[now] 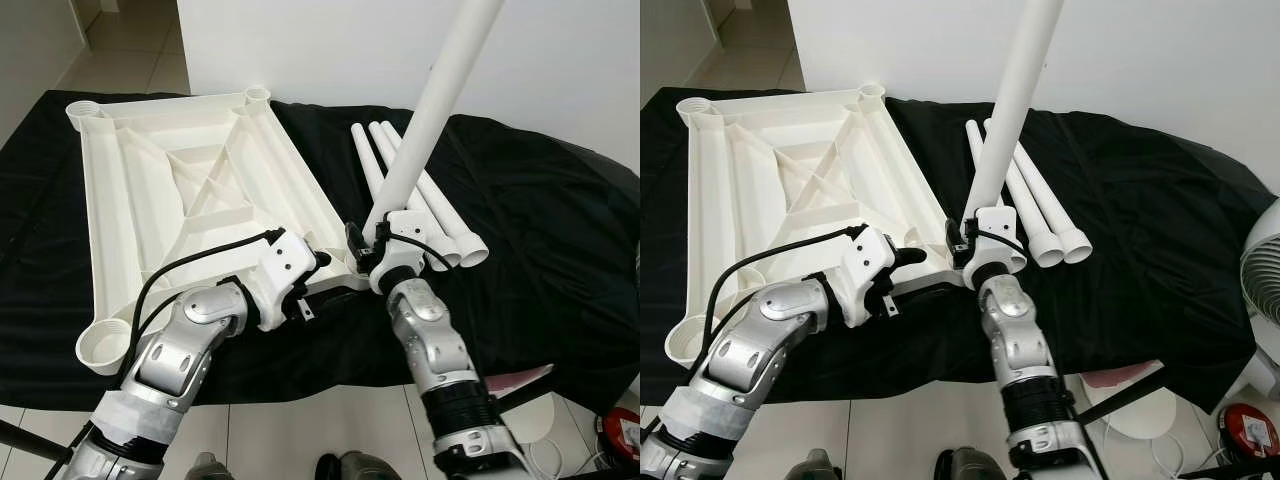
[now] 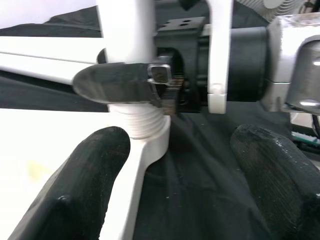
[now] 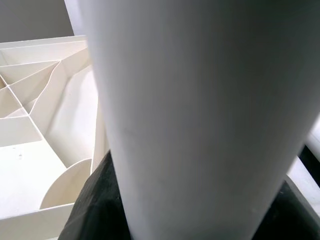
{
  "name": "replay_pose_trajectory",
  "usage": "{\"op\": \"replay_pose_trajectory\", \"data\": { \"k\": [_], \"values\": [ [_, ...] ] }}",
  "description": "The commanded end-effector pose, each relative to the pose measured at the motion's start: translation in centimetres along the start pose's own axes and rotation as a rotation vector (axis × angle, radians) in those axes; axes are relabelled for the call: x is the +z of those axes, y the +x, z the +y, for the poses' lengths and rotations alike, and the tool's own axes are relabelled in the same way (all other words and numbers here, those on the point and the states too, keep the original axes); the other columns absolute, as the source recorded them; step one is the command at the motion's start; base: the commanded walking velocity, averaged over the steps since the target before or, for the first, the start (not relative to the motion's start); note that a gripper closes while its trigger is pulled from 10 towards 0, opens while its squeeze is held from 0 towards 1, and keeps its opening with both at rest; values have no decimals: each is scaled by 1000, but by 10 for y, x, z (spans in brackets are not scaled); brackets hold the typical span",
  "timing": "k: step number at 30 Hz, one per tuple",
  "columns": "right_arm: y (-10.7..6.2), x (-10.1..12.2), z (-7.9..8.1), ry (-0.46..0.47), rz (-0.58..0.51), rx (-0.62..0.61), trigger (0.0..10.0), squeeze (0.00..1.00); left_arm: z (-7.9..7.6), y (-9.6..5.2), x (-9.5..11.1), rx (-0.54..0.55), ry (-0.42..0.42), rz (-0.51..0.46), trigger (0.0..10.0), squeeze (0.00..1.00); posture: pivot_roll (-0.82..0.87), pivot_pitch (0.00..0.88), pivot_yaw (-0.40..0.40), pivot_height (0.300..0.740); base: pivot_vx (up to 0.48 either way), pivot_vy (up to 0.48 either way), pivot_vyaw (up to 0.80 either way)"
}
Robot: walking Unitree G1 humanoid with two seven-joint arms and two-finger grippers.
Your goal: Building children table
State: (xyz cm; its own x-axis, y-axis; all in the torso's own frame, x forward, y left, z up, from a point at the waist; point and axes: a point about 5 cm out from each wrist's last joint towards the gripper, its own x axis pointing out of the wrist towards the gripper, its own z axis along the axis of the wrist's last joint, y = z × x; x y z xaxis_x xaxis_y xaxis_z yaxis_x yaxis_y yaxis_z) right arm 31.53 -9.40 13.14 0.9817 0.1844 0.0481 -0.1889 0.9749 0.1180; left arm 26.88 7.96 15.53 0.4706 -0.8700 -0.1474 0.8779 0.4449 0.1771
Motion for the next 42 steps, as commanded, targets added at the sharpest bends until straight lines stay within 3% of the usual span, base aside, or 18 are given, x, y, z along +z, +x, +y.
{"op": "replay_pose_trajectory", "data": {
  "k": [1, 5, 6, 11, 17, 18, 19, 27, 32, 37, 41, 42],
  "values": [
    [1, 1, 2, 43, 3, -18, 10000, 0, 3, 1, -1, 33, 5, 7, 10000, 0, 116, 10, -94, 740, 0, 0, 0],
    [0, 1, 5, 46, -3, -14, 10000, 0, 4, 0, -2, 37, 6, 9, 10000, 0, 116, 10, -94, 740, 0, 0, 0],
    [0, 3, 6, 48, -19, -4, 10000, 1000, 5, -1, -3, 40, 7, 10, 10000, 0, 117, 13, -92, 740, 0, 0, 0],
    [-1, 12, 5, 77, -70, 73, 10000, 1000, 8, -1, -2, 49, 12, 7, 10000, 0, 117, 12, -95, 740, 0, 0, 0],
    [-2, 19, -16, -10, -77, 140, 10000, 1000, 9, -1, 1, 59, 13, -9, 10000, 0, 120, 4, -94, 740, 0, 0, 0],
    [-2, 19, -22, -31, -65, 157, 10000, 678, 8, -1, 1, 59, 13, -12, 10000, 0, 120, 3, -95, 740, 0, 0, 0],
    [-2, 19, -26, -38, -55, 182, 10000, 0, 8, -2, 1, 59, 12, -13, 10000, 0, 120, 3, -95, 740, 0, 0, 0],
    [-6, 16, -34, -117, -12, 387, 10000, 0, 8, -5, 2, 47, 23, -19, 10000, 0, 122, 4, -94, 740, 0, 0, 0],
    [-6, 15, -36, -134, -5, 424, 10000, 0, 7, -5, 2, 42, 24, -21, 10000, 0, 121, 2, -94, 740, 0, 0, 0],
    [-4, 10, -39, -187, 39, 594, 10000, 0, 5, -3, 3, 20, 11, -26, 10000, 0, 133, 0, -90, 740, 0, 0, 0],
    [0, 6, -37, -219, 58, 630, 10000, 0, 6, -1, 5, 14, 12, -27, 10000, 0, 135, 0, -85, 740, 0, 0, 0],
    [1, 5, -36, -214, 68, 649, 5216, 0, 6, -1, 4, 12, 14, -26, 10000, 0, 140, 0, -87, 740, 0, 0, 0]
  ]
}}
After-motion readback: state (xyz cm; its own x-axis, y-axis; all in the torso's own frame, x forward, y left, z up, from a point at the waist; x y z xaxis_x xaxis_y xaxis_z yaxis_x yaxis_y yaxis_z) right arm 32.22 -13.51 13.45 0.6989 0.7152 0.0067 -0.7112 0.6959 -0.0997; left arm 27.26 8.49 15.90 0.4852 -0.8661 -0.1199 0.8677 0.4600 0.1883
